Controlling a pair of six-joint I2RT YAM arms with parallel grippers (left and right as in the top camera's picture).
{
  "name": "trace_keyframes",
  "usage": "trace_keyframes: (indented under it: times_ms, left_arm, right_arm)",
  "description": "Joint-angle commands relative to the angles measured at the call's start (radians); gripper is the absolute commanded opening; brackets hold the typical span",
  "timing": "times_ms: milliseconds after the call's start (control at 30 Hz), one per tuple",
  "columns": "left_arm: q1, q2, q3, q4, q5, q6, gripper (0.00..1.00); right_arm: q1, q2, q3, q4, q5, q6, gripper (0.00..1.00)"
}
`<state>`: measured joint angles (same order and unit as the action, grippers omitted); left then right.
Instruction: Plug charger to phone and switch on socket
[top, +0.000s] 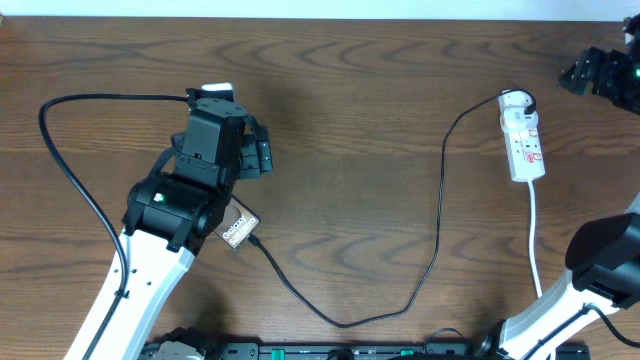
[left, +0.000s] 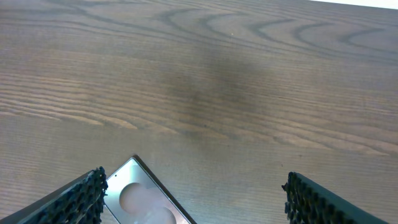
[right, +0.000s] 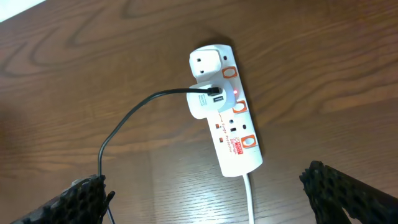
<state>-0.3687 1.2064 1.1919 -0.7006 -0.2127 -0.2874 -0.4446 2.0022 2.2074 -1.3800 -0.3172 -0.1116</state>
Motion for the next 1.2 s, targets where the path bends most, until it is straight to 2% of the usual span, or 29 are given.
trace_keyframes:
  times_ms: [0, 333, 433, 600, 733, 900, 1167]
  left_arm:
    - [-0.003, -0.005, 0.018, -0.002, -0.016, 0.002, 0.89]
    - [-0.003, -0.006, 0.018, -0.005, -0.016, 0.002, 0.89]
    - [-0.003, -0.024, 0.017, -0.049, -0.016, 0.002, 0.89]
    - [-0.003, -0.089, -0.010, -0.127, -0.017, 0.003, 0.89]
    - [0.016, -0.170, -0.065, -0.117, -0.016, 0.002, 0.89]
    - [0.071, -0.304, -0.207, 0.012, -0.008, 0.002, 0.89]
    - [0.182, -0.576, -0.506, 0.388, 0.086, 0.002, 0.89]
  right_arm:
    - [0.000, 0.008, 0.002, -0.004, 0.005, 0.014, 0.99]
    - [-0.001, 0.008, 0.002, -0.004, 0.005, 0.014, 0.99]
    - [-0.001, 0.008, 0.002, -0.004, 0.005, 0.014, 0.99]
    - [0.000, 0.008, 0.002, -0.004, 0.005, 0.014, 0.99]
    - [-0.001, 0.008, 0.002, -0.004, 0.005, 0.014, 0.99]
    - [-0.001, 0.008, 0.002, -0.004, 0.005, 0.014, 0.99]
    - [0.000, 0.008, 0.002, -0.004, 0.005, 0.014, 0.99]
